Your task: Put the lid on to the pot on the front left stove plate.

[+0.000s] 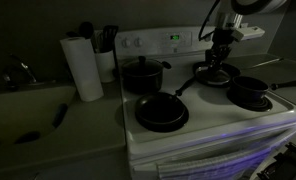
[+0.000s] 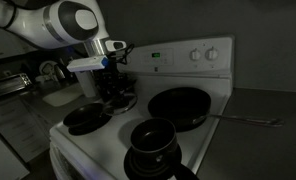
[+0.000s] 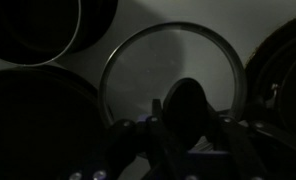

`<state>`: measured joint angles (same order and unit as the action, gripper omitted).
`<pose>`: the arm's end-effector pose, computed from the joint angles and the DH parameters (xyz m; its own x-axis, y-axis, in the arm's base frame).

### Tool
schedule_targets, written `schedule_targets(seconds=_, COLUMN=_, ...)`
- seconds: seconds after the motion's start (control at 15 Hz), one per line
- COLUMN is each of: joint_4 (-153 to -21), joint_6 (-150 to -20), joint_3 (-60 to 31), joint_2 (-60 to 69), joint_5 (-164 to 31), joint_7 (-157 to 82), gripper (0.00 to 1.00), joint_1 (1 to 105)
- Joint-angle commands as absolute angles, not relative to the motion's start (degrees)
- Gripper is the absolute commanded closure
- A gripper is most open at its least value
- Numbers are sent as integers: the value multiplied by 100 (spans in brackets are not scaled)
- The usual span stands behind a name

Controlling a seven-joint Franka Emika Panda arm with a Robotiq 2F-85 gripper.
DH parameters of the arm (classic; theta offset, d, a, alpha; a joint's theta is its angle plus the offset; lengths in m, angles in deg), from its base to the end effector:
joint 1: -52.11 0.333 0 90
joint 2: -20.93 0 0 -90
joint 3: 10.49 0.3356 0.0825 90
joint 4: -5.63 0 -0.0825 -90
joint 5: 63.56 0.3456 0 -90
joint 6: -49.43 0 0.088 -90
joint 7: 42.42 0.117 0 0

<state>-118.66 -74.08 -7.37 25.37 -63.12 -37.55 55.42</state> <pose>0.4892 0.0560 0.4623 0.9977 0.0229 0.0633 0.0234 -0.9997 -0.0078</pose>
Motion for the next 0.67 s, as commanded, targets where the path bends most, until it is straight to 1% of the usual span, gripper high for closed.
schedule_targets(seconds=0.0, joint_4=-11830, joint_6=-7032, joint_3=-745, joint_2=2814, joint_5=-6567, joint_7=-3487, gripper=86, joint_1=5475)
schedule_targets(seconds=0.2, joint_4=-12021, joint_6=-6799, joint_3=-791, joint_2=3118, joint_5=-6820, joint_7=-3170, gripper=86, joint_1=5393)
schedule_targets(seconds=0.6, joint_4=-12760, joint_6=-6811, joint_3=-975, joint_2=3816, joint_5=-6938, joint_7=-2690, gripper=86, joint_1=5084)
